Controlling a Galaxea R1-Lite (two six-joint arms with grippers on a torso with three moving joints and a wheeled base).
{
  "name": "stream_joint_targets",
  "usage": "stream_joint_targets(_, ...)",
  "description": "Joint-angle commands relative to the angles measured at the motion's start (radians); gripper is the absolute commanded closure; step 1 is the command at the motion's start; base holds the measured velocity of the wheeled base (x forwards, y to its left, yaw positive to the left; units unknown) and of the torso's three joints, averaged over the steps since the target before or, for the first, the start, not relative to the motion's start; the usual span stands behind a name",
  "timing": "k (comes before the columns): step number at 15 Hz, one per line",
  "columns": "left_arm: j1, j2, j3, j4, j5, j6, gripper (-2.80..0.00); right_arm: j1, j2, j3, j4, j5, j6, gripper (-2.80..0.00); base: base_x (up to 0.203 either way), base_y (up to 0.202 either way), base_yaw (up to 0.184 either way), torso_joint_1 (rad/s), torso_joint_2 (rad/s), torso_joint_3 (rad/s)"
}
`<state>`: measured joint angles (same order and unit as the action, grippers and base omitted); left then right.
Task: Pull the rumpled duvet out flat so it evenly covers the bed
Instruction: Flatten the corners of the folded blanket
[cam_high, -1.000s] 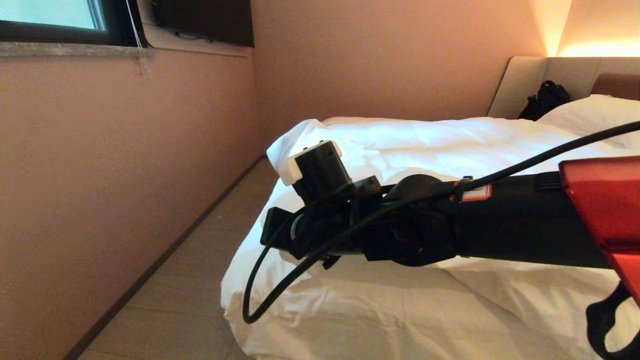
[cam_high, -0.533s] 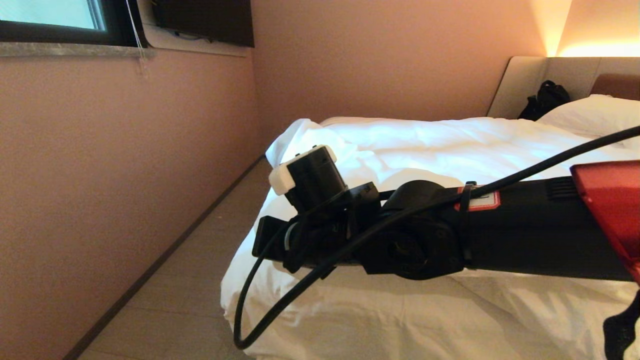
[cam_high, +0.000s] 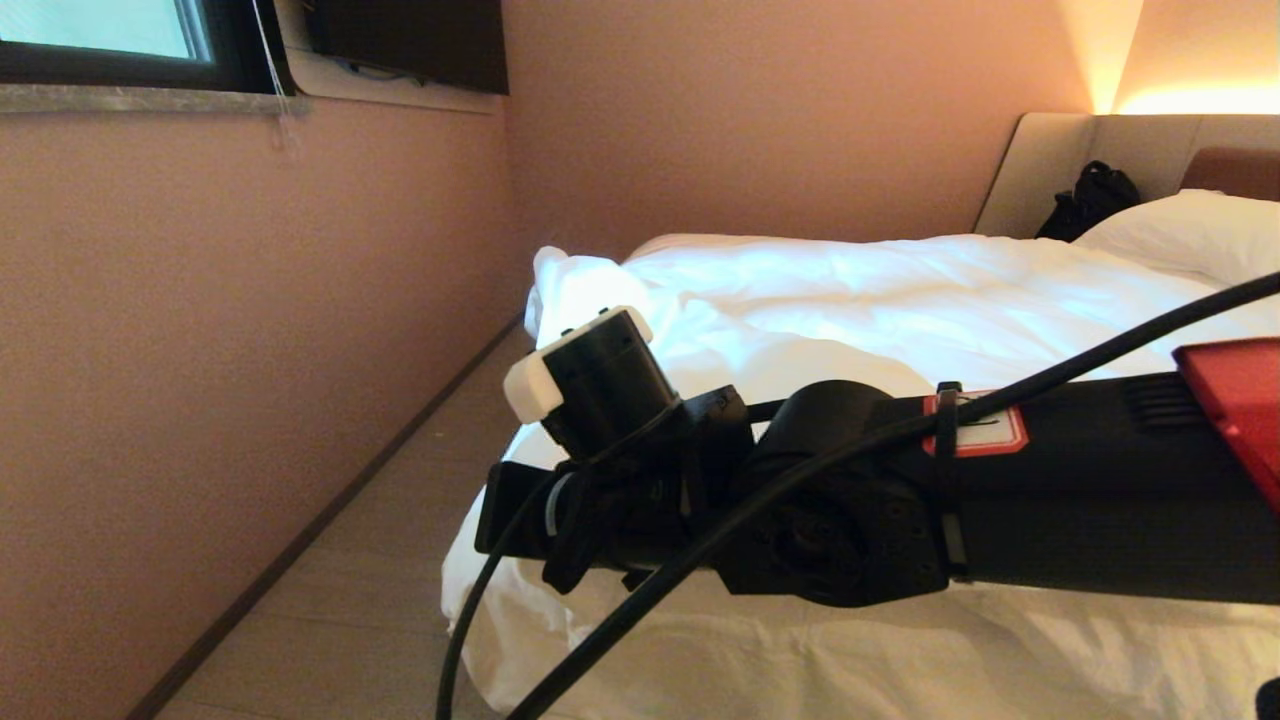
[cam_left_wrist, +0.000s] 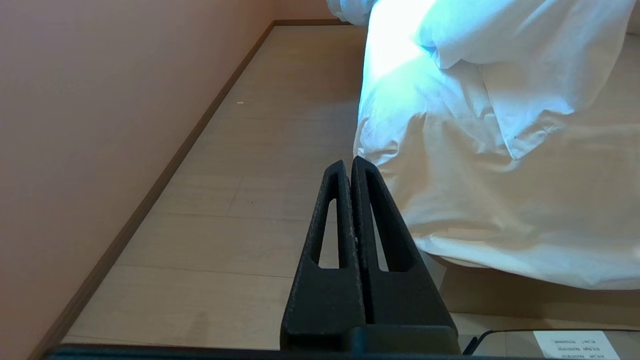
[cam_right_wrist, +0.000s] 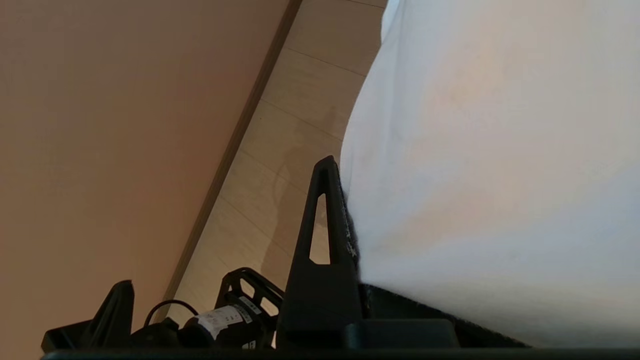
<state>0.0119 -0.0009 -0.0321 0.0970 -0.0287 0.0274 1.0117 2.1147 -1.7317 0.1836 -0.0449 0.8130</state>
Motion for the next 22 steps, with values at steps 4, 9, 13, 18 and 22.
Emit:
stream_joint_targets(4, 0.0, 0.001, 0.0, 0.001, 0.0, 0.0, 0.0, -0.033, 0.036, -0.027, -0.002, 0.0, 0.002, -2.8, 0.0, 0.0, 0.0, 0.0, 0.0, 0.0)
stream_joint_targets(9, 0.0, 0.001, 0.0, 0.0, 0.0, 0.0, 0.0, -0.061, 0.041, -0.031, 0.005, -0.001, 0.003, -2.8, 0.0, 0.0, 0.0, 0.0, 0.0, 0.0)
stream_joint_targets(13, 0.0, 0.001, 0.0, 0.001, 0.0, 0.0, 0.0, -0.105, 0.023, 0.012, 0.074, -0.004, 0.008, -2.8, 0.0, 0.0, 0.0, 0.0, 0.0, 0.0)
stream_joint_targets(18, 0.0, 0.001, 0.0, 0.001, 0.0, 0.0, 0.0, -0.104, -0.038, 0.086, 0.097, -0.034, -0.018, -2.8, 0.0, 0.0, 0.0, 0.0, 0.0, 0.0)
stream_joint_targets(22, 0.0, 0.001, 0.0, 0.001, 0.0, 0.0, 0.0, -0.054, -0.113, 0.106, 0.163, -0.174, -0.154, -2.8, 0.0, 0.0, 0.0, 0.0, 0.0, 0.0)
